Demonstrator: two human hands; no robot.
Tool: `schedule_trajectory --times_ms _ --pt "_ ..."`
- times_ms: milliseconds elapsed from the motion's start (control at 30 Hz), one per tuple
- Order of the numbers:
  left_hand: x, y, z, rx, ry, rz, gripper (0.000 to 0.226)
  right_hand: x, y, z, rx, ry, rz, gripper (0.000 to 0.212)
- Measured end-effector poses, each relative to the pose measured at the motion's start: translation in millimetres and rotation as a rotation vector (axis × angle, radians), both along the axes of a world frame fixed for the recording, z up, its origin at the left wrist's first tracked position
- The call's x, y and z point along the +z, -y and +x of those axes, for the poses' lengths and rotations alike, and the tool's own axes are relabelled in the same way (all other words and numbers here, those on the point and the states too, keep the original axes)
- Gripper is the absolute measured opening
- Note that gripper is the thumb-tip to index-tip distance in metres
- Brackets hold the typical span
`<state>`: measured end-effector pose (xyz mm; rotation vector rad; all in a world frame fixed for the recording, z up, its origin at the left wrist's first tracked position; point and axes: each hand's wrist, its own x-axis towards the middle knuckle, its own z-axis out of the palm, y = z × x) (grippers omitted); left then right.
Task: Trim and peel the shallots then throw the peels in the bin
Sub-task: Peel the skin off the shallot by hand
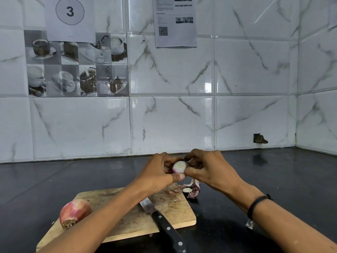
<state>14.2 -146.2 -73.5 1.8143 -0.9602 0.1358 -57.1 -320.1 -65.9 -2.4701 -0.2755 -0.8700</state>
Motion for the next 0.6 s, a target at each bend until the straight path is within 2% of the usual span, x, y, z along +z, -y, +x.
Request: schedule_trajectory --times_ms 67,167,300,500,600 --pt "-0.5 -0.3 0.9 0.008 -0.008 -0.003 0.045 0.1 -0.1 0.4 -0.015 0.004 0.0 0.028" --pt "-0.4 -1.3 3.1 0.019 -0.034 -0.029 0.039 0.3 2.8 -0.9 -0.003 0.001 0.135 0.023" --pt "1.5 0.0 3.2 0.039 -0.076 -0.053 0.05 -0.6 2.5 -4.3 0.048 0.01 0.233 0.011" --pt "3.3 -0.2 6.6 0.035 -0.136 -0.128 0.052 0.3 -3.1 -6.6 0.082 0.026 0.283 0.015" --pt "6.1 -0.2 2.8 -0.025 -0.246 -0.226 0.039 1.6 -2.6 -8.6 0.116 0.032 0.325 0.015"
